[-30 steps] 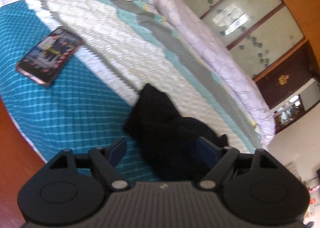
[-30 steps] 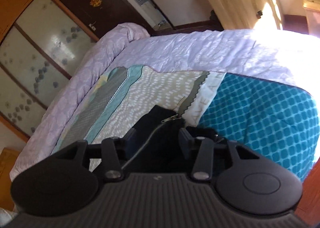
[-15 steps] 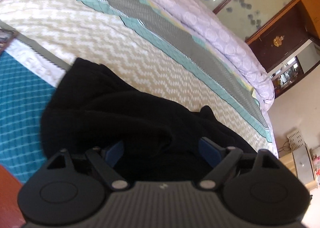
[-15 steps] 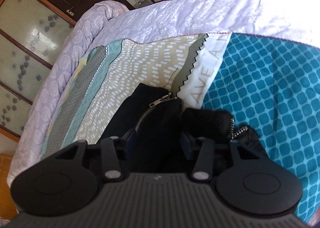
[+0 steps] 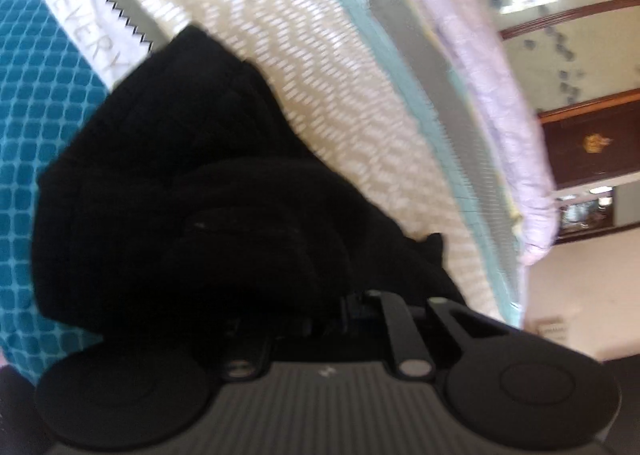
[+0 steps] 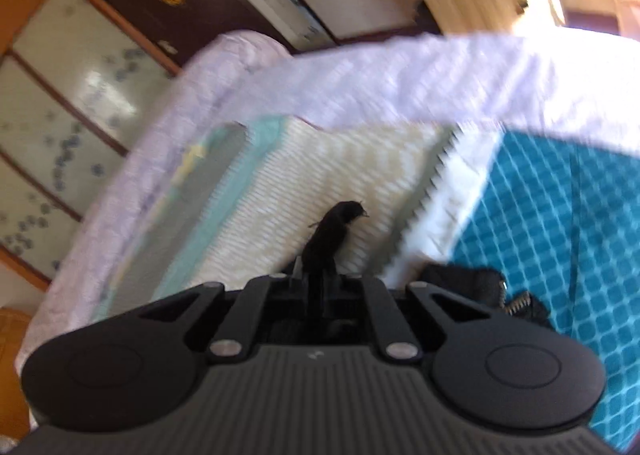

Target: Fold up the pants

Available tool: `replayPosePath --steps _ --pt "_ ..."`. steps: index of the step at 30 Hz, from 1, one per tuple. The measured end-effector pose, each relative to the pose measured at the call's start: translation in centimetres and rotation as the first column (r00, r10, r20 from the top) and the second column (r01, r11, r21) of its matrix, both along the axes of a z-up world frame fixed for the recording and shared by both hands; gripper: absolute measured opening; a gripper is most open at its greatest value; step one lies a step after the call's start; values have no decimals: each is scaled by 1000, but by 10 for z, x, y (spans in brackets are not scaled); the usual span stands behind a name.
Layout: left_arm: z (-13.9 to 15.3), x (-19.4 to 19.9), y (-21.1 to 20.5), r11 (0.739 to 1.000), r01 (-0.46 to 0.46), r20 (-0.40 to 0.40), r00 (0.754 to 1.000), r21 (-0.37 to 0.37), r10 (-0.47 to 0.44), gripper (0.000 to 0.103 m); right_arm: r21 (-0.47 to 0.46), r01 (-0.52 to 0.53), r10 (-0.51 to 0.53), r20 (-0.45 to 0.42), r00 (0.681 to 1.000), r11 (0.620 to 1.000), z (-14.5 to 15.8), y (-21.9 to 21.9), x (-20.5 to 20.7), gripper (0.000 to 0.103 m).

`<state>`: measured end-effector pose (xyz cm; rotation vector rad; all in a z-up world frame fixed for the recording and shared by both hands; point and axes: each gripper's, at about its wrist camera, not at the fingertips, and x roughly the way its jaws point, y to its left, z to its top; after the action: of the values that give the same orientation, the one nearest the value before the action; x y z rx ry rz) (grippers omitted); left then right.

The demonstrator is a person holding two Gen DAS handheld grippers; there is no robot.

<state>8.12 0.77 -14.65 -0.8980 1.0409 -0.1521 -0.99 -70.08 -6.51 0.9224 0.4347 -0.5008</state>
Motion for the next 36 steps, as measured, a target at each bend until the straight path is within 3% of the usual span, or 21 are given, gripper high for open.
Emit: replayPosePath --steps 3,6,8,10,11,14,16,19,20,21,23,26,30,36 --pt "26 -21 10 998 60 87 994 1 -60 10 -99 -42 52 97 994 994 41 11 -30 9" --pt "43 -41 19 995 98 118 988 33 -102 8 -131 -31 46 109 993 991 46 15 -68 9" --pt "42 -53 20 986 131 98 985 100 -140 9 -114 -13 17 31 999 993 24 13 -86 13" --pt "33 -63 17 972 148 49 986 183 -159 11 -57 49 -54 -95 994 997 -12 6 -104 29" --pt "26 -67 17 965 148 8 988 215 -153 20 -21 91 -93 -141 986 996 -28 0 -113 45" --pt "15 -76 22 968 136 -55 990 209 -127 34 63 217 -209 -117 971 974 -51 -9 -146 45" --pt "22 -84 23 973 132 -21 991 190 -131 42 89 228 -222 -78 972 970 -49 -13 -155 45" --pt "42 -96 26 976 112 69 990 187 -126 51 16 169 -168 -46 985 986 -28 -17 -145 46" --pt "51 -98 24 976 109 99 987 190 -129 55 -18 134 -135 -33 990 991 -22 -18 -137 48" --pt "58 -97 19 973 110 120 984 202 -136 57 -46 91 -92 -26 995 995 -15 -17 -127 57" --pt "75 -91 -3 952 138 149 972 274 -184 59 -78 11 -14 -38 999 997 -14 -20 -102 67" --pt "86 -78 -44 896 191 169 946 401 -277 60 -112 -105 90 -132 987 988 -26 -19 -62 69" --pt "81 -68 -90 849 268 141 920 455 -366 62 -158 -225 179 -259 949 962 -48 -16 -28 74" --pt "66 -71 -118 775 334 76 896 536 -438 62 -201 -323 242 -344 907 925 -58 -12 -16 77"
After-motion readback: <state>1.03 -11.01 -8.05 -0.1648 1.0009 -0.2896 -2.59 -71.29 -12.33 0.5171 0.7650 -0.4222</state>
